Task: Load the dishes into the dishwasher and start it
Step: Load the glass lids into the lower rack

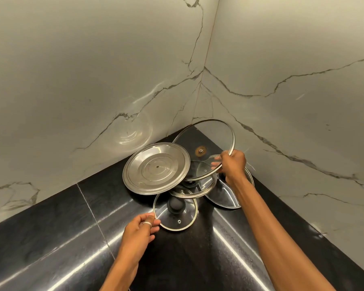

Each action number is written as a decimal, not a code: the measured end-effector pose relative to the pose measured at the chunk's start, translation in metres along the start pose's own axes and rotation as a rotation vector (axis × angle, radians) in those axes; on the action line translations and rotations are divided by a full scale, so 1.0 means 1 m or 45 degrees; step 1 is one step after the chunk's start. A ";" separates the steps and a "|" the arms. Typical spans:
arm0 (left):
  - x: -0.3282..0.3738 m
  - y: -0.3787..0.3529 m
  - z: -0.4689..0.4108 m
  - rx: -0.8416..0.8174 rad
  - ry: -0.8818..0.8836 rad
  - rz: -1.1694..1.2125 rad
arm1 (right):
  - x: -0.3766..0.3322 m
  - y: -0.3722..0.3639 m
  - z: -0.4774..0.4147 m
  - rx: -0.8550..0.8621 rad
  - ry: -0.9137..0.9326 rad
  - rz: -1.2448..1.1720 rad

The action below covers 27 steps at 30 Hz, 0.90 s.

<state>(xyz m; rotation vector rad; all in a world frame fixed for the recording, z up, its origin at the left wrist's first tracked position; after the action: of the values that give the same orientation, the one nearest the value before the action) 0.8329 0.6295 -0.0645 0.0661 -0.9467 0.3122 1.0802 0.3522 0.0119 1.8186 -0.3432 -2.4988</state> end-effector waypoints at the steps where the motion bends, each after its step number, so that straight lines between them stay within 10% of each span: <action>1: 0.001 0.001 0.000 0.001 0.000 0.000 | -0.007 0.003 0.004 0.018 0.038 0.037; 14: 0.018 -0.024 0.015 -0.094 -0.058 -0.009 | -0.062 0.072 0.060 0.230 0.181 0.318; 27: 0.054 -0.093 0.049 -0.327 -0.154 0.103 | -0.040 0.155 0.178 0.171 0.202 -0.243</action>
<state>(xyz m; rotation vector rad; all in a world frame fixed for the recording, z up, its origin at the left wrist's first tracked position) 0.8507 0.5444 0.0150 -0.1913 -1.1048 0.2612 0.9088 0.2358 0.1315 2.1832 -0.3547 -2.4810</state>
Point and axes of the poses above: each hand's wrist, its own z-axis away from the middle knuckle, its own y-axis out of the back of the hand, x = y × z, the point moved 10 cm from there along -z, towards the middle knuckle, and after that the axes turned 10 degrees about -x, right-handed, at the moved point
